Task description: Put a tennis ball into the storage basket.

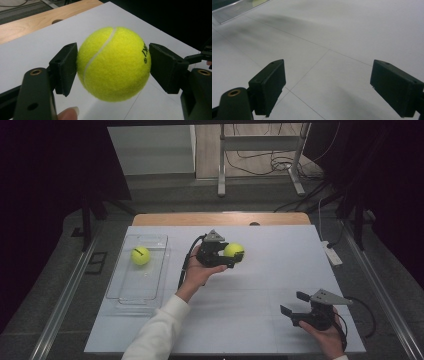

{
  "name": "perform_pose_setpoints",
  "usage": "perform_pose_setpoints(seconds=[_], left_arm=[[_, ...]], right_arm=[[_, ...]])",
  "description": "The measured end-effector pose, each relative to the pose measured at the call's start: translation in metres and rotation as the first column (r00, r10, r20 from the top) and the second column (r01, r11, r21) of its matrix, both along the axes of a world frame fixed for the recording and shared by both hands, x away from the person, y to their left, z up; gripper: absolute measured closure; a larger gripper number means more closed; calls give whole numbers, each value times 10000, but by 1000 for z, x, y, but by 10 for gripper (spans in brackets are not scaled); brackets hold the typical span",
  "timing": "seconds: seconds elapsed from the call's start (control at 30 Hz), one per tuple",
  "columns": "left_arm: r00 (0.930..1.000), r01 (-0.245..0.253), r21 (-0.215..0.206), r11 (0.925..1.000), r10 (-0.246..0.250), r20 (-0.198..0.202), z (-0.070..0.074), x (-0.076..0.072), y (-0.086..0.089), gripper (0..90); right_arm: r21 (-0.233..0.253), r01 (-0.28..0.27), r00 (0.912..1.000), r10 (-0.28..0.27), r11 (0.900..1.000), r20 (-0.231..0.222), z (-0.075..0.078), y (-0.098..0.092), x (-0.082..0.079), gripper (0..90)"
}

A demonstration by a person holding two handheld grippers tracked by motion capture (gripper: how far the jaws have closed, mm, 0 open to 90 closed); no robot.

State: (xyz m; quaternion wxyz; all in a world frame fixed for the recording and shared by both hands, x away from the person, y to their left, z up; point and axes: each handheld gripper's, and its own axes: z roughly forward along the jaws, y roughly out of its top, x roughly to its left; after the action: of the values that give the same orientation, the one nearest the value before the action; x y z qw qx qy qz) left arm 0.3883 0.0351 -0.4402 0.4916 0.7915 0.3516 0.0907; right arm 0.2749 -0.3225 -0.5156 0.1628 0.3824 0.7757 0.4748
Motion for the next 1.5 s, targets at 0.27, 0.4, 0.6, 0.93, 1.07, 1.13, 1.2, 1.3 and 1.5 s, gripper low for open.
perform_pose_setpoints(seconds=[0.27,0.4,0.6,0.93,1.07,1.13,1.2,1.3,1.5], left_arm=[[9999,-115,20,9999,115,114,3,-6,12,279],[9996,-210,-84,9997,212,171,4,-9,18,279],[9994,-261,-143,9996,265,227,5,-12,24,279],[9987,-401,-220,9990,408,302,5,-17,33,279],[9982,-473,-295,9984,484,358,6,-20,39,279],[9982,-464,-354,9983,477,365,7,-22,42,279],[9982,-457,-388,9982,472,371,7,-23,43,279],[9979,-486,-437,9979,504,413,8,-26,48,279],[9973,-559,-464,9974,579,444,8,-30,53,279]], right_arm=[[-31,41,10000,-41,10000,12,0,0,0,132],[-41,54,10000,-54,10000,-13,0,0,0,132],[-68,52,10000,-52,10000,-17,0,0,0,132],[-88,81,10000,-81,9999,-34,-1,0,-1,132],[-125,94,9999,-95,9999,-40,-1,0,-1,132],[-109,100,9999,-101,9999,-46,-1,0,-1,132],[-108,104,9999,-104,9999,-49,-1,0,-1,132],[-148,106,9999,-106,9998,-30,-1,0,-1,132],[-154,150,9999,-151,9998,-38,-1,-1,-1,132]])
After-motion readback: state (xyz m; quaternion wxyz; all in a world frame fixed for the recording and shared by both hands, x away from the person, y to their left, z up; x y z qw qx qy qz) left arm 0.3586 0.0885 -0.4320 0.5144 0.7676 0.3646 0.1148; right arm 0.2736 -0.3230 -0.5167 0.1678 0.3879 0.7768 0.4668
